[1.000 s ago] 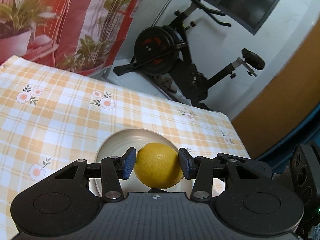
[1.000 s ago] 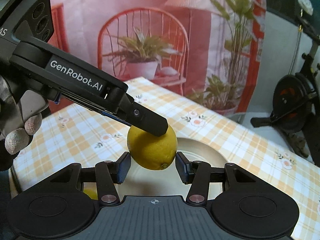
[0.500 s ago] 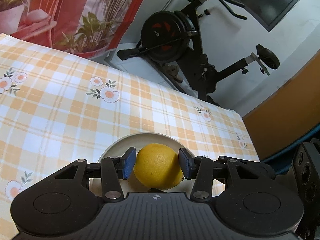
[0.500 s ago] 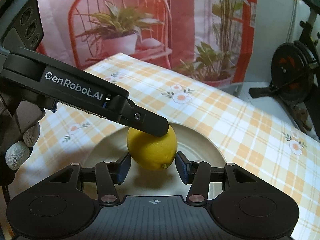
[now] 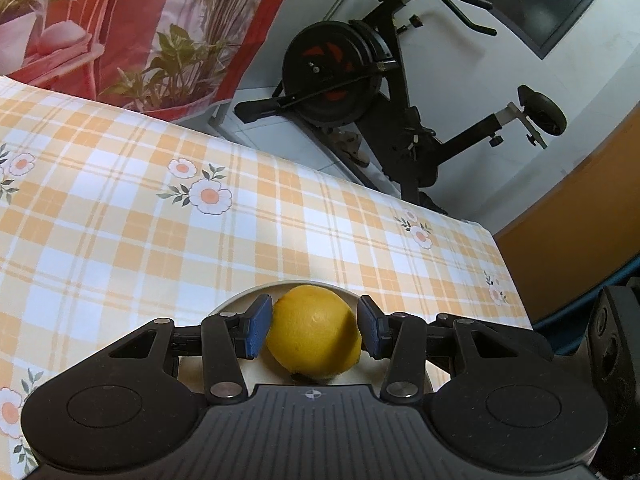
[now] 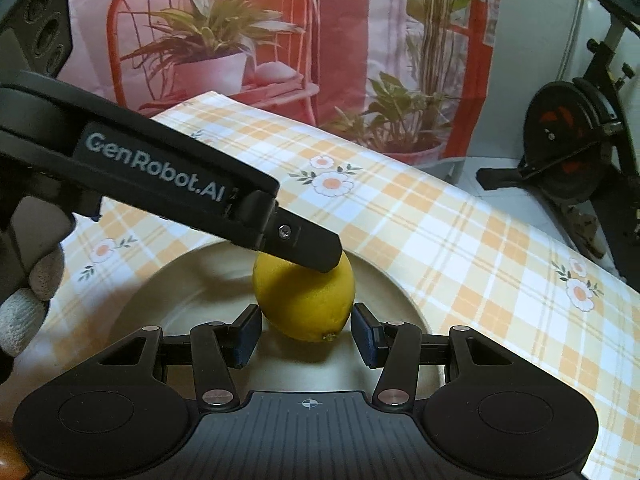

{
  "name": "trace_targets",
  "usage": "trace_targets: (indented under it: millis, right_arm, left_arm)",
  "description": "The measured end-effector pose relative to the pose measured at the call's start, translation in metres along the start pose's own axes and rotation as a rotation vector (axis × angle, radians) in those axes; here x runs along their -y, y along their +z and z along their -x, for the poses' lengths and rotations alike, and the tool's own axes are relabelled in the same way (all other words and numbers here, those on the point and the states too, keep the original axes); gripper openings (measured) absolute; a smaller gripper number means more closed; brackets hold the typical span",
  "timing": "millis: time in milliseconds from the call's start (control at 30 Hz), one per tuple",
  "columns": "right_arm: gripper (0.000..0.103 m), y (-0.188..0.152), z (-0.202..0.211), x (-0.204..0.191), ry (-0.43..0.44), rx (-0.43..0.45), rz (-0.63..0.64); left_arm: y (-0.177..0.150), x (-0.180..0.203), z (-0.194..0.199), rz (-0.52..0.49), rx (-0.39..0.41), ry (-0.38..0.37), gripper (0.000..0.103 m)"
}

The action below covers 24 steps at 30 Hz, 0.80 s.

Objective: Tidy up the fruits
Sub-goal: 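Lower the lemon onto the plate and open the left tool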

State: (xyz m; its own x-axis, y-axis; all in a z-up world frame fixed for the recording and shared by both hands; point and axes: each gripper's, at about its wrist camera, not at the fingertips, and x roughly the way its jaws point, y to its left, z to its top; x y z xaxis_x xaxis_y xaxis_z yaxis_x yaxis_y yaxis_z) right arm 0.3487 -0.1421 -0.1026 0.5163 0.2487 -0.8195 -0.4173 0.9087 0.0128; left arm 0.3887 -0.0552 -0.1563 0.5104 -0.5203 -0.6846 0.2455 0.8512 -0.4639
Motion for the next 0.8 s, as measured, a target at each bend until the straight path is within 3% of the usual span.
trace_targets:
  millis: [400, 800]
  right_arm:
    - [0.047, 0.001, 0.005, 0.0, -0.069, 0.019, 0.005]
    - [0.047, -0.019, 0.081, 0.006, -0.07, 0.14, -0.087]
  left_arm:
    - [0.003, -0.004, 0.013, 0.028, 0.038, 0.017, 0.048]
    - [-0.019, 0.008, 0.07, -0.05, 0.076, 0.094, 0.048]
